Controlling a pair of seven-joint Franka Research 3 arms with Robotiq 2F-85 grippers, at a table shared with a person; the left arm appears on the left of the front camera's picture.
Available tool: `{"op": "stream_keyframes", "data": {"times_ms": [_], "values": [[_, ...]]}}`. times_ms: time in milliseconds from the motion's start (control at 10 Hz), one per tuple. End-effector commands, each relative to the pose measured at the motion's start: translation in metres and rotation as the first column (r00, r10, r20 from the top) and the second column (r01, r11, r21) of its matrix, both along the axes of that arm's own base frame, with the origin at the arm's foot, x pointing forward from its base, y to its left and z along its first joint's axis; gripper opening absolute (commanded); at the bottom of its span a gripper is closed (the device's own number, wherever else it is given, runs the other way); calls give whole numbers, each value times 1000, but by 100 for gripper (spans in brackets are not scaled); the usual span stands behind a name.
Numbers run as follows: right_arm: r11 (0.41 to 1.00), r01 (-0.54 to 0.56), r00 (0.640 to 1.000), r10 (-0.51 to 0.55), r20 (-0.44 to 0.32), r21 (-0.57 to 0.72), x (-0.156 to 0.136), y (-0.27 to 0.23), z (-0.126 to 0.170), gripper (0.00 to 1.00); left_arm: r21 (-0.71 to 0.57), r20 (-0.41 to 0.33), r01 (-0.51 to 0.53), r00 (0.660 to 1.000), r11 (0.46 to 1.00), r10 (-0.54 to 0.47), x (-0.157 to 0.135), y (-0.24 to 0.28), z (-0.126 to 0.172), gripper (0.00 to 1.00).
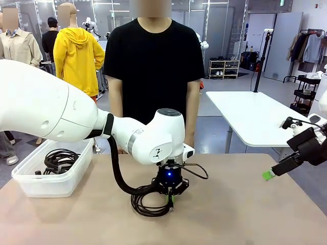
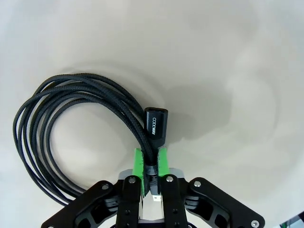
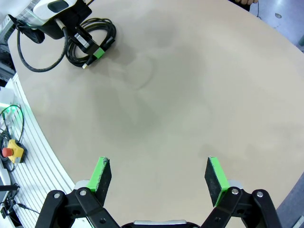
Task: Organize and store the cables.
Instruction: Place the USB Extension Cable into the Organizing box.
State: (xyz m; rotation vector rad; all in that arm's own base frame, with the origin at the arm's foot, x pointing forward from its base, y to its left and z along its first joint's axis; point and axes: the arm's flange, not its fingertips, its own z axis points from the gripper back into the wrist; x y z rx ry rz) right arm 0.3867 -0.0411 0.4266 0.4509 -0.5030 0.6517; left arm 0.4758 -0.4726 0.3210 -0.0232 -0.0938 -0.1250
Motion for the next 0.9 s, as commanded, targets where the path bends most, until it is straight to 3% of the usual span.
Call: {"op": "stream_keyframes", "data": {"times_ms": [0,500,800], "values": [[1000,13,1000,-13,-13,3,0,1,1,100,23,-5,-23,1000,999,23,-4,1,10,0],[1000,13,1000,-13,-13,3,0,1,1,100,-5,14,86,996,996,-86,-19,16,70,2],[1000,13,1000,-13,-13,3,0,1,1,100,12,92,180,979,984,-180,-38,36,128,2]]}}
